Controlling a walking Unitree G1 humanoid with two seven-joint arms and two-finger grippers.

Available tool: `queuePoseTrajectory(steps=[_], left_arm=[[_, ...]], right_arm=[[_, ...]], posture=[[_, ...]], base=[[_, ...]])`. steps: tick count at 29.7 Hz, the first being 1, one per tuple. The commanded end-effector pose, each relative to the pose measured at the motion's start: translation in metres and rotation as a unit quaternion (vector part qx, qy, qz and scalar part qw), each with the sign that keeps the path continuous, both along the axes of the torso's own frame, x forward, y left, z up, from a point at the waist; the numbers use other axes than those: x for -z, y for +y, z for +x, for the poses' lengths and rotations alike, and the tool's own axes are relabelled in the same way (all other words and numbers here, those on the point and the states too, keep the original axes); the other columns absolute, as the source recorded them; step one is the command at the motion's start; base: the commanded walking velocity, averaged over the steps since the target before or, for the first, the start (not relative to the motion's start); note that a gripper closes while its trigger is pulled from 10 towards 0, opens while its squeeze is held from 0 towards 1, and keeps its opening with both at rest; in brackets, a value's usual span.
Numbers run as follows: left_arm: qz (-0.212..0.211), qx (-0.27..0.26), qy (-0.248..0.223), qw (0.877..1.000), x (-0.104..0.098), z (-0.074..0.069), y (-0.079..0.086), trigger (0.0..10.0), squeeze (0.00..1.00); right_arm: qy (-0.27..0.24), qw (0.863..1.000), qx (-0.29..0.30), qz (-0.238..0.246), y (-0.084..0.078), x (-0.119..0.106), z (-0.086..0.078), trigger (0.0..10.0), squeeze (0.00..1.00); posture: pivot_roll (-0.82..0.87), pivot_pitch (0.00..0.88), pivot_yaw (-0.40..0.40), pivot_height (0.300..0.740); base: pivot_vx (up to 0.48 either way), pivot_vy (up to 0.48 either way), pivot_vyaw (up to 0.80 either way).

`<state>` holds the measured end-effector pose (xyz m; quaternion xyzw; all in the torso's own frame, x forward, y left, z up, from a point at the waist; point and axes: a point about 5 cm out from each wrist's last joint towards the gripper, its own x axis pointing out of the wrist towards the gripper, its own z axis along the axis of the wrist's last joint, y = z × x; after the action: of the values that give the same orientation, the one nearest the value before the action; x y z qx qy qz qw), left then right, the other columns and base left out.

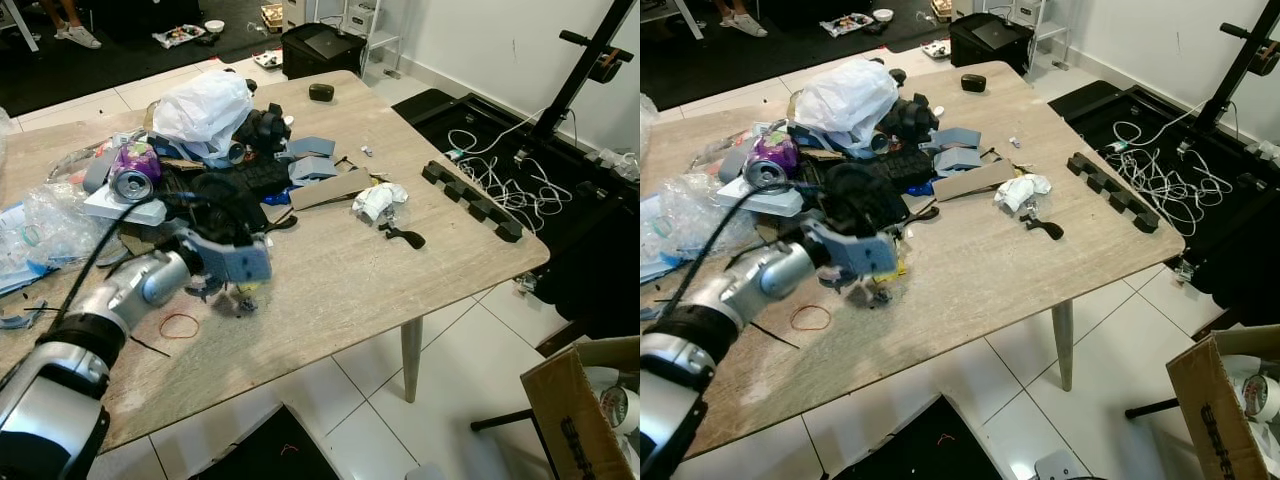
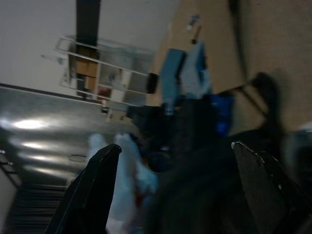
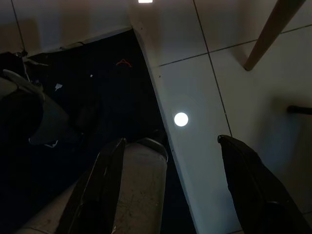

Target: Picking trash to rubbish bin

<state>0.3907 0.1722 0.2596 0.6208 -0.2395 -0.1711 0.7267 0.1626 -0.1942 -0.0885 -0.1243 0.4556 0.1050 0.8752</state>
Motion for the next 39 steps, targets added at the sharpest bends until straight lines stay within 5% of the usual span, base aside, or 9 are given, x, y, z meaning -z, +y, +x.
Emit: queuePoseTrajectory(steps=[1, 12, 25, 31, 37, 38, 39], left_arm=[[0.038, -0.012, 0.008, 0.999, 0.007, -0.001, 0.008, 10.0, 0.00], [0.083, -0.016, 0.074, 0.994, 0.027, -0.005, 0.015, 10.0, 0.00], [0.133, -0.078, 0.092, 0.984, 0.031, -0.005, 0.036, 10.0, 0.00], [0.126, -0.111, 0.087, 0.982, 0.035, -0.002, 0.038, 10.0, 0.00], [0.073, -0.130, 0.072, 0.986, 0.042, -0.001, 0.028, 10.0, 0.00], [0.063, -0.133, 0.071, 0.987, 0.044, -0.001, 0.026, 5.3, 0.00], [0.063, -0.133, 0.071, 0.987, 0.044, -0.001, 0.026, 5.3, 0.00]], right_arm=[[0.125, 0.992, 0.016, -0.020, -0.011, 0.023, -0.067, 10.0, 0.00], [0.120, 0.993, 0.015, -0.018, -0.009, 0.022, -0.062, 10.0, 0.00], [0.115, 0.993, 0.012, -0.015, -0.005, 0.022, -0.057, 10.0, 0.00], [0.112, 0.993, 0.013, -0.015, -0.005, 0.021, -0.055, 10.0, 0.00], [0.110, 0.994, 0.014, -0.016, -0.005, 0.021, -0.053, 10.0, 0.00], [0.110, 0.994, 0.014, -0.016, -0.005, 0.020, -0.053, 10.0, 0.00], [0.110, 0.994, 0.014, -0.016, -0.005, 0.020, -0.053, 10.0, 0.00]], posture=[[-0.10, 0.360, 0.074, 0.740], [-0.09, 0.355, 0.071, 0.740], [-0.08, 0.346, 0.073, 0.740], [-0.08, 0.343, 0.076, 0.740], [-0.09, 0.338, 0.074, 0.740], [-0.09, 0.336, 0.073, 0.740], [-0.09, 0.336, 0.073, 0.740]], base=[[0.000, 0.000, 0.00], [0.000, 0.000, 0.00], [0.000, 0.000, 0.00], [0.000, 0.000, 0.00], [0.000, 0.000, 0.00], [0.000, 0.000, 0.00], [0.000, 0.000, 0.00]])
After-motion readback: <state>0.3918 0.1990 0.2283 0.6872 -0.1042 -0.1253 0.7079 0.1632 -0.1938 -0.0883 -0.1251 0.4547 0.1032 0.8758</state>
